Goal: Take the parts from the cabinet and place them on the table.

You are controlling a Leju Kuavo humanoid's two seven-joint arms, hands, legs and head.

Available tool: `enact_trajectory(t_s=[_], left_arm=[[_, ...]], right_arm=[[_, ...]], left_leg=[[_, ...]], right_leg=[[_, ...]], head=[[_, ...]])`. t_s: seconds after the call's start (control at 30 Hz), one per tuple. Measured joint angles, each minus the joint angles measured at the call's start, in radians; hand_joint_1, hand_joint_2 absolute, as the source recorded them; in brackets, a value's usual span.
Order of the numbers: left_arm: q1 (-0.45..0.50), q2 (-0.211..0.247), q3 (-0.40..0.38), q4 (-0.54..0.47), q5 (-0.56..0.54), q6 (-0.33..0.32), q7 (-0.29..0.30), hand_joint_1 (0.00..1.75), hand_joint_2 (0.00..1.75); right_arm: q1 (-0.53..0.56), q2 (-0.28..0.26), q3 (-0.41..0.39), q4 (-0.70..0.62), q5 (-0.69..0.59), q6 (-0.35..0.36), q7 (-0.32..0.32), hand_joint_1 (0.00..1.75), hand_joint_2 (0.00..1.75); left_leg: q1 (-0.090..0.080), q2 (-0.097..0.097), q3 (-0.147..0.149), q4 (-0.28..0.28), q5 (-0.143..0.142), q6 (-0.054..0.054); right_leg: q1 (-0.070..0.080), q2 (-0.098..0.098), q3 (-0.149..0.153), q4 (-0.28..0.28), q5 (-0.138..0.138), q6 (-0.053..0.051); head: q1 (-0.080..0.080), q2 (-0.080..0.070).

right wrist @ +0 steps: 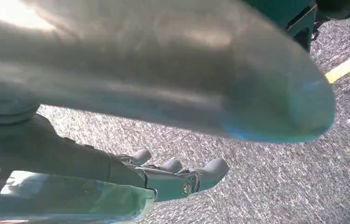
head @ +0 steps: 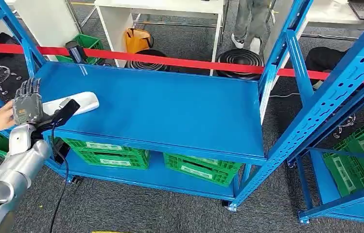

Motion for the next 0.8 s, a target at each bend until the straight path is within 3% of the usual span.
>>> enact_trajectory(t_s=[0.8], left_arm=[[-0.007,-0.006,0.008,-0.008,-0.020,-0.012,-0.003,0.00,1.75]], right_arm=[[-0.008,0.003,-0.007,0.005,0.009,0.000,-0.001,0.00,0.00]], left_leg=[[0.000,0.000,0.000,0.000,0.000,0.000]], right_leg=[[0.000,0.000,0.000,0.000,0.000,0.000]], head=[[0.000,0.000]])
